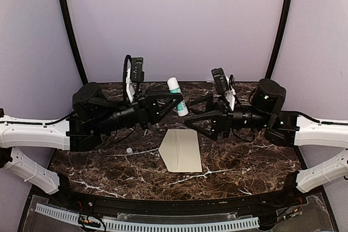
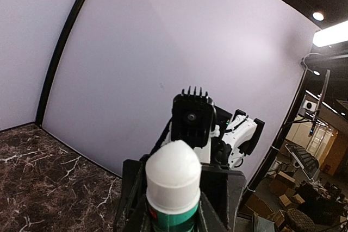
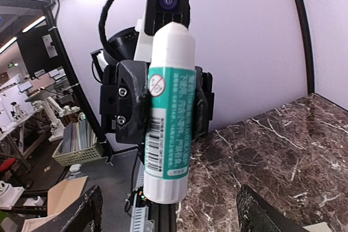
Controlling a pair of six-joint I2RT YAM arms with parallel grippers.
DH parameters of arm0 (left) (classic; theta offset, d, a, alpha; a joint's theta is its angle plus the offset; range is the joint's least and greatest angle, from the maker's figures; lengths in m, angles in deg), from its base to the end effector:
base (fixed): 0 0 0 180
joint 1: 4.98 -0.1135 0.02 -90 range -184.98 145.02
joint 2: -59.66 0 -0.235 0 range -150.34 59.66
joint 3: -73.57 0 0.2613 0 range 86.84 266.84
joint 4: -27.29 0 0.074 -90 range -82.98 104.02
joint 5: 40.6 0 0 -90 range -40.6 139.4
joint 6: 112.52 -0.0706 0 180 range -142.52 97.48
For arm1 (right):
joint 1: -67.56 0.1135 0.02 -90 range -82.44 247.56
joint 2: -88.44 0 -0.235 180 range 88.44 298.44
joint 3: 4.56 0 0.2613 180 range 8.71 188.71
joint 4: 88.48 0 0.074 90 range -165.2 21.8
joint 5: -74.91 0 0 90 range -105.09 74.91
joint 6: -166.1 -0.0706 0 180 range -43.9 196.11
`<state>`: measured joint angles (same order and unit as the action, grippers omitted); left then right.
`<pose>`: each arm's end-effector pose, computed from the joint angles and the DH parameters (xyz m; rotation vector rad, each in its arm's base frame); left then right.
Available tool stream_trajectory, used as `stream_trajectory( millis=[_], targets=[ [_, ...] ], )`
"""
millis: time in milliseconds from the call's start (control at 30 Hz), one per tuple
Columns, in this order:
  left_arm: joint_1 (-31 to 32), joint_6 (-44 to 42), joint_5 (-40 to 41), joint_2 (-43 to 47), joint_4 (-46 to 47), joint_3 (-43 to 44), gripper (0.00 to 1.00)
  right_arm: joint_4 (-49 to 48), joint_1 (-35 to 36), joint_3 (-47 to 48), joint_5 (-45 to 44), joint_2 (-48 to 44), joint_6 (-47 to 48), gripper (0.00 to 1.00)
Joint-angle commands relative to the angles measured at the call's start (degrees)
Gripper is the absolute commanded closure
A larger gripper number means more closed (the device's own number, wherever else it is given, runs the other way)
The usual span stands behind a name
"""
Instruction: Place the letter into the envelope and seal it
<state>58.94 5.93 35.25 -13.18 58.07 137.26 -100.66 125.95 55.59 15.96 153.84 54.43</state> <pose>0.1344 -0.3139 0.3490 0.6403 1.1997 -1.5361 0.1346 0.2881 0.3195 -0.9730 1.3505 1.4910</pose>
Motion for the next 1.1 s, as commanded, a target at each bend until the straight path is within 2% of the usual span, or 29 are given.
stream_trajectory(
  millis=[0,333,600,833,1000,1067],
  targets=[
    [0.07,0.80,9.33,1.29,-1.81,-0.16,1.00,1.53,2.76,0.42,-12.51,0.38,6.17,0.19],
    [0.06,0.31,11.25,0.84,-2.74,0.07,1.00,4.62,5.55,5.95,-19.09,5.26,7.96,0.37],
    [0.07,-0.36,11.55,0.97,-3.13,-0.43,1.00,5.39,5.76,7.41,-21.53,6.44,7.71,0.61],
    [0.06,-0.58,11.23,0.99,-3.05,-1.12,1.00,5.99,5.77,7.82,-21.84,6.92,7.19,0.63],
    [0.06,-0.53,11.08,1.68,-3.08,-2.03,1.00,5.33,5.77,7.09,-20.88,7.18,6.93,0.86],
    [0.09,-0.59,10.94,2.11,-2.97,-2.77,1.00,4.91,5.69,6.41,-19.40,7.10,6.67,0.91]
  ],
)
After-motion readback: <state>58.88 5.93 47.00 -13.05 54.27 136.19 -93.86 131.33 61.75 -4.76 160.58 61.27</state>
